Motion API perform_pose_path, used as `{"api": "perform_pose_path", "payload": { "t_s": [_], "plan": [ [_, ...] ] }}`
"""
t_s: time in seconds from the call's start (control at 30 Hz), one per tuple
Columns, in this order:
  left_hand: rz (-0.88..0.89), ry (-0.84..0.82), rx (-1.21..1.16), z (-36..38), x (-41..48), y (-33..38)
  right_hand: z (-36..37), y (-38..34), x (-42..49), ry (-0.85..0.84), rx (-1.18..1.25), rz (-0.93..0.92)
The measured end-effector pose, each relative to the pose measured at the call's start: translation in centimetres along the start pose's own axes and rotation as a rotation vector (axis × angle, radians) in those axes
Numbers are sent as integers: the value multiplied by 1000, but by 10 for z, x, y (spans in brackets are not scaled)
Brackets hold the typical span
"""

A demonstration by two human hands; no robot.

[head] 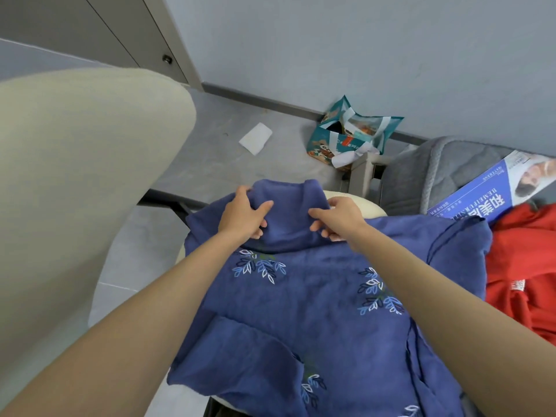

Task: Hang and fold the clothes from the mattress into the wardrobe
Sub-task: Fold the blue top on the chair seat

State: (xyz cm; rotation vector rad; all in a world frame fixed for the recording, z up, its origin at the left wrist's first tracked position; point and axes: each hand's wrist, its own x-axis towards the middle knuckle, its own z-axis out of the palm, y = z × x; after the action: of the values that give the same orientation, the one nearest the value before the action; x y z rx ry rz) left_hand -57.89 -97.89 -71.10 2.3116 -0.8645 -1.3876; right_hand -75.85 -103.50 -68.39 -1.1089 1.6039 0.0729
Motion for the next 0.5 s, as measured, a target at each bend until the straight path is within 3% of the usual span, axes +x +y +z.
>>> {"api": "perform_pose_path", "payload": {
  "t_s": [0.17, 0.3, 0.4, 0.5],
  "plan": [
    [55, 64, -71, -12, 7, 14, -12, -13, -5, 89, 307, -79],
    [312, 249, -115, -24, 4, 42, -29, -21, -7, 175, 327, -220],
    [356, 251, -225, -26, 0, 46, -35, -18, -14, 169, 354, -253],
    [376, 278, -201, -19, -17, 21, -27, 2, -27, 199, 200, -340]
  ]
}}
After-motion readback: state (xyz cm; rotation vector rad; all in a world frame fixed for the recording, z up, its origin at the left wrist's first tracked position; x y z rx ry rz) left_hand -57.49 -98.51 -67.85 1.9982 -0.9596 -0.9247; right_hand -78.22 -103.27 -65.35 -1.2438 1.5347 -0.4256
